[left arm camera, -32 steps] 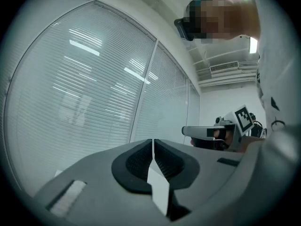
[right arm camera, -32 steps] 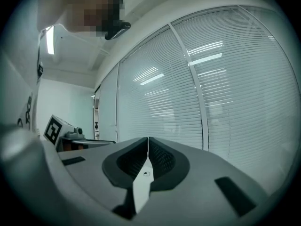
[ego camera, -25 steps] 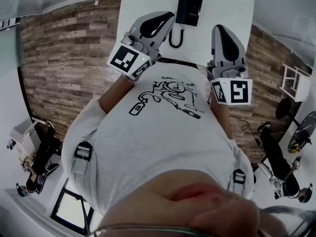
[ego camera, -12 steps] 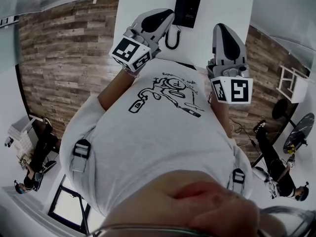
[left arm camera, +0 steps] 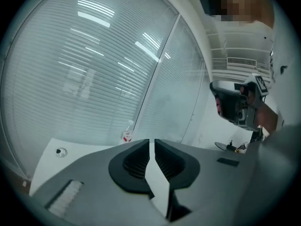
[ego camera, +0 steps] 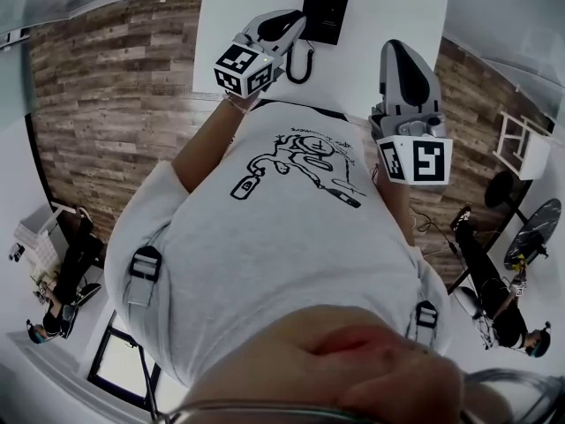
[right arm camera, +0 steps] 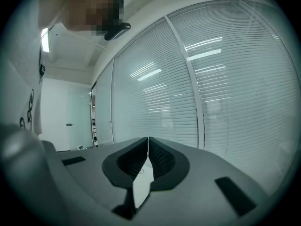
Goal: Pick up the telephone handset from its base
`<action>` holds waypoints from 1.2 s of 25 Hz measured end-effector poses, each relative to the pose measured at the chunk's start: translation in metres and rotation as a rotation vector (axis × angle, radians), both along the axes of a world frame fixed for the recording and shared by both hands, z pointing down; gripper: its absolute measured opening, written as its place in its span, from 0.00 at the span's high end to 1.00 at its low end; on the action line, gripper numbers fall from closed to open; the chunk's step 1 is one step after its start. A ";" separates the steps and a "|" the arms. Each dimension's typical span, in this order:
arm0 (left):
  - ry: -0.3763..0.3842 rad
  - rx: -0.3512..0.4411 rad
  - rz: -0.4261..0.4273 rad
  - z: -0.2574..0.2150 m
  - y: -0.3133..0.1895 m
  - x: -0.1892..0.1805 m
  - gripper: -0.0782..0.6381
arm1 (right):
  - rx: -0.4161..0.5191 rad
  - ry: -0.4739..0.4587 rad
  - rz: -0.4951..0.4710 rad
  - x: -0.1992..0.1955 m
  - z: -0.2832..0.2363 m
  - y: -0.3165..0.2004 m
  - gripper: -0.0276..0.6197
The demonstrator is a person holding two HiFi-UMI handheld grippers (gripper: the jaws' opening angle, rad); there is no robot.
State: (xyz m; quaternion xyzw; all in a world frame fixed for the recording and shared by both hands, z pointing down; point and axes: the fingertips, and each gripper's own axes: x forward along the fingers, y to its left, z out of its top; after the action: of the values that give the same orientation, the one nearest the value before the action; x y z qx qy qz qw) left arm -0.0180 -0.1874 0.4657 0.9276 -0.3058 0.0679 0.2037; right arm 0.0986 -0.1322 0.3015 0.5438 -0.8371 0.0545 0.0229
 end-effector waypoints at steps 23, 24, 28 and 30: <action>-0.199 -0.314 -0.031 0.226 -0.058 0.017 0.70 | -0.031 -0.002 0.031 0.018 0.011 0.005 0.95; -0.200 -0.327 -0.032 0.231 -0.060 0.018 0.68 | -0.032 -0.003 0.032 0.018 0.012 0.005 0.95; -0.174 -0.358 -0.007 0.245 -0.063 0.028 0.66 | -0.040 -0.001 0.039 0.020 0.015 0.004 0.95; -0.162 -0.363 0.017 0.249 -0.065 0.033 0.64 | -0.043 0.002 0.045 0.022 0.016 0.004 0.95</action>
State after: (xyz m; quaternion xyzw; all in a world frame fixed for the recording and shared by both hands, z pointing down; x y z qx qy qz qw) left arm 0.0153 -0.2522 0.7143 0.8697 -0.2958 0.1980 0.3419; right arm 0.1203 -0.1286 0.3170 0.5620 -0.8233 0.0726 0.0341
